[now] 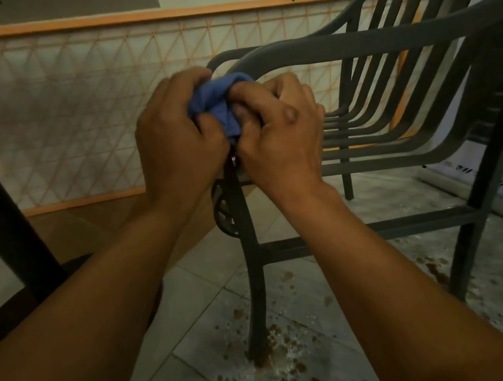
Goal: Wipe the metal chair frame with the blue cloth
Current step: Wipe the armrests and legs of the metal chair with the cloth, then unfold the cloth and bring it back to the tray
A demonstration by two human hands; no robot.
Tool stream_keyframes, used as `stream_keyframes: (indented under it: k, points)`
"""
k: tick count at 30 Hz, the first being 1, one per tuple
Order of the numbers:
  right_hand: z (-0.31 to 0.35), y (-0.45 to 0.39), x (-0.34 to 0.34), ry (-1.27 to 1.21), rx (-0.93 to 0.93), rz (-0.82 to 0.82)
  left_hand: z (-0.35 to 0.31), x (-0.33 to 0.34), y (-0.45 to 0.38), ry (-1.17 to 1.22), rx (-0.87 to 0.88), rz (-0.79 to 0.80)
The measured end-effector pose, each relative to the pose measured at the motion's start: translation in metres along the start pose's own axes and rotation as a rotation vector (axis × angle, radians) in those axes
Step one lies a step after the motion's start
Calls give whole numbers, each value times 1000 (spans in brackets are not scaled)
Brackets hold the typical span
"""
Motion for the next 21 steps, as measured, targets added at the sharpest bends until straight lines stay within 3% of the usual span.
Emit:
stream_keyframes:
  k: [4, 12, 17, 21]
  points:
    - [-6, -9, -2, -64, 19, -73, -3, -2, -15, 1, 13, -38]
    - [-7, -23, -16, -35, 4, 83, -2, 4, -30, 4, -187, 27]
    - [-10, -56, -53, -36, 99, 315, -35, 12, -68, 29, -392, 185]
    - [-18, -91, -93, -217, 373, 548, -73, 7, -95, 166, -515, 393]
Point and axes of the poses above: each hand's wrist, its own y-axis away from the middle knuckle, its own x-axis out of the palm, z = x × y, the point moved 3 cm from there along -y, towards the middle knuckle
